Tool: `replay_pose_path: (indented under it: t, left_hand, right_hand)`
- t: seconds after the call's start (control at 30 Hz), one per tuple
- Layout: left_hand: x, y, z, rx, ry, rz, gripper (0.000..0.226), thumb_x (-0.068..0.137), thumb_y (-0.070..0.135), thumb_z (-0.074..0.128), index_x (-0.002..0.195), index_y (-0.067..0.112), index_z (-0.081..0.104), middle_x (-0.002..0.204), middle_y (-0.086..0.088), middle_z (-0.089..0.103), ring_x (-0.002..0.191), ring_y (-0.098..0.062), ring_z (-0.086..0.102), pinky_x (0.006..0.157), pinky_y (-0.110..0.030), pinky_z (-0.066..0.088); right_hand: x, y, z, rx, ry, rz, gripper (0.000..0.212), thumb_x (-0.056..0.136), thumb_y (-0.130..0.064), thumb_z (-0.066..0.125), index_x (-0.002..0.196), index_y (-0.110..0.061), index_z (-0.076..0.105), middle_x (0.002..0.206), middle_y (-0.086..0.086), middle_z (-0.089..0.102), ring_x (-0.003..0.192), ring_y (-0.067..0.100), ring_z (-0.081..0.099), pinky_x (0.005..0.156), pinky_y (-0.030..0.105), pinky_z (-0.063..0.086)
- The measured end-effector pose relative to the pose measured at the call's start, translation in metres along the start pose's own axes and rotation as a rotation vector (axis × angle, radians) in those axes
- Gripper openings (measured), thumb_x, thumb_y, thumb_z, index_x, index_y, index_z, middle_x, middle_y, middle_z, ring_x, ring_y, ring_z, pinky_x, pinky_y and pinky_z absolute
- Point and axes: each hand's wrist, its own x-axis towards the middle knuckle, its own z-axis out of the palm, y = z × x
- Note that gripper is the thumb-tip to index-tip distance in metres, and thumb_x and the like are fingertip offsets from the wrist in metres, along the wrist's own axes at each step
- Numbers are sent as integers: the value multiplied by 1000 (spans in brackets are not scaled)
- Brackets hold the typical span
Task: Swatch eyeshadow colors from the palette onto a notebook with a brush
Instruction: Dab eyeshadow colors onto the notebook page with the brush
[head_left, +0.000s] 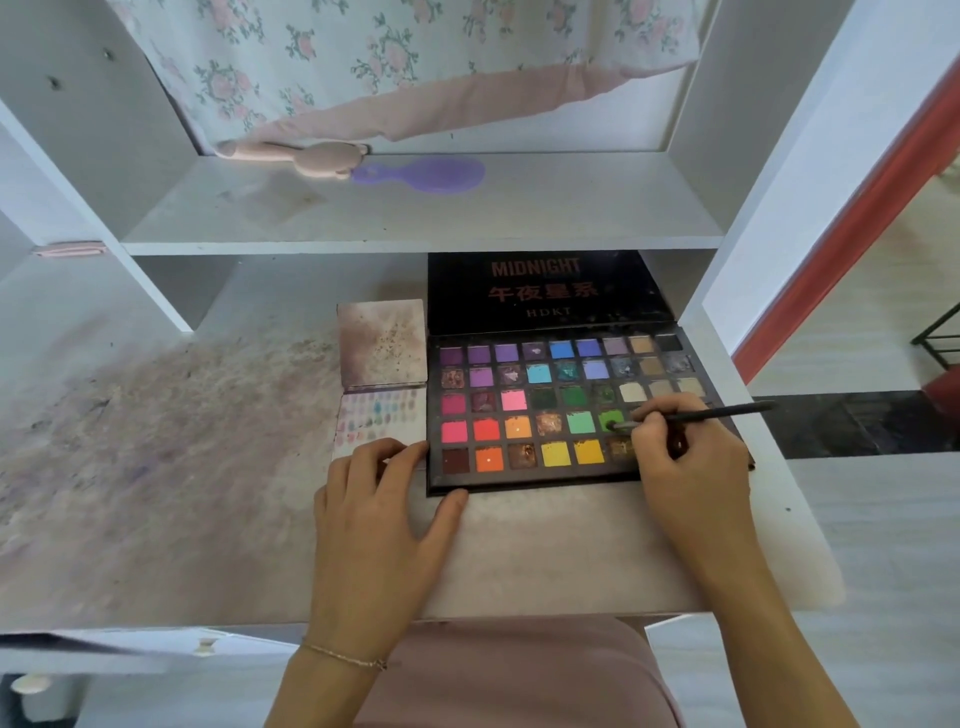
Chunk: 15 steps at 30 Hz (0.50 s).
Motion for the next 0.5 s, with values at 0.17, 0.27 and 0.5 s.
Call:
replay_pose_path:
  t: [0.17,0.27,0.5]
  left_hand:
    - [0,0,-1,-19,-9,1,44,70,36,61,107,12,64,100,-6,58,94,-28,53,79,-34,37]
    - [1,0,-3,-89,-20,-4,39,76,30,67,111,12,62,103,-4,56,97,-24,50,83,-33,36]
    - [27,-20,-29,-389,66,-107,24,83,20,61,105,30,55,95,20,53,87,8,53,70,-2,39]
  right_hand:
    - [1,-2,0,92,19,-9,36,89,-1,48,77,-35,50,70,-11,56,71,-9,56,56,8,47]
    - [0,-9,6,154,-26,-27,34,88,-1,49,79,-33,50,71,-6,58,69,2,58,55,15,48]
    - [-4,-42,57,262,-233,-99,25,85,-4,55,79,-27,55,66,-3,58,56,7,52,49,12,41]
